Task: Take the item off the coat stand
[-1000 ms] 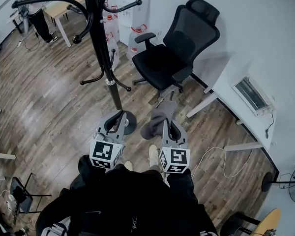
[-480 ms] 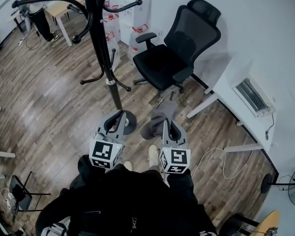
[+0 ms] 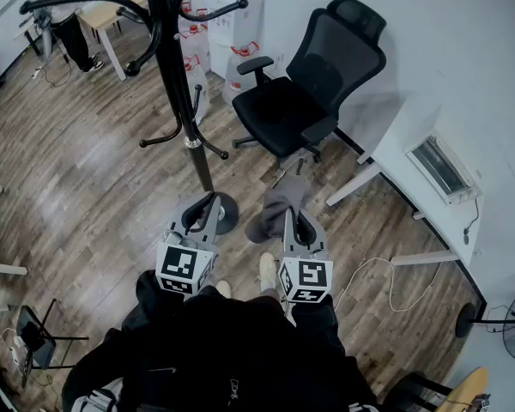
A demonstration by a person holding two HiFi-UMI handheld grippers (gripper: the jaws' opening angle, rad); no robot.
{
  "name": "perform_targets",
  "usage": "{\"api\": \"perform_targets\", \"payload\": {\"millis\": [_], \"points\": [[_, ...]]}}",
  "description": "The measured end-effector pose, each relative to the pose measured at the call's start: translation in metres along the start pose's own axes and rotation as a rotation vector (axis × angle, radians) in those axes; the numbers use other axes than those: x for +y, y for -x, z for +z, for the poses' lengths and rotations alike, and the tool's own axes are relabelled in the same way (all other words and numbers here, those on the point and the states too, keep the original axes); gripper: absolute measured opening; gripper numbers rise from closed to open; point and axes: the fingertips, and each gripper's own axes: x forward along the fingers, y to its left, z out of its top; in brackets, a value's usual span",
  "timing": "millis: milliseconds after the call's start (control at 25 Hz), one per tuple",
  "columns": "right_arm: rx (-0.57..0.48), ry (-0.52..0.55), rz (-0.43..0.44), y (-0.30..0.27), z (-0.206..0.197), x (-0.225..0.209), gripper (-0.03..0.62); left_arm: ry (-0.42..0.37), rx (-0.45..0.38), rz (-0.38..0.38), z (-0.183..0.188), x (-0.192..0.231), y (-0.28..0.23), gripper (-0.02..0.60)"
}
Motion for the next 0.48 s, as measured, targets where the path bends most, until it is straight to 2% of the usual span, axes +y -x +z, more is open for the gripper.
{"api": "perform_targets", "payload": {"millis": [480], "points": [[-0.004,0.005,0.001,0.0005,0.0027,-0.0002,0.034,-0.001,-0.004,0.0,0.0014,0.0,0.0,0.035]]}}
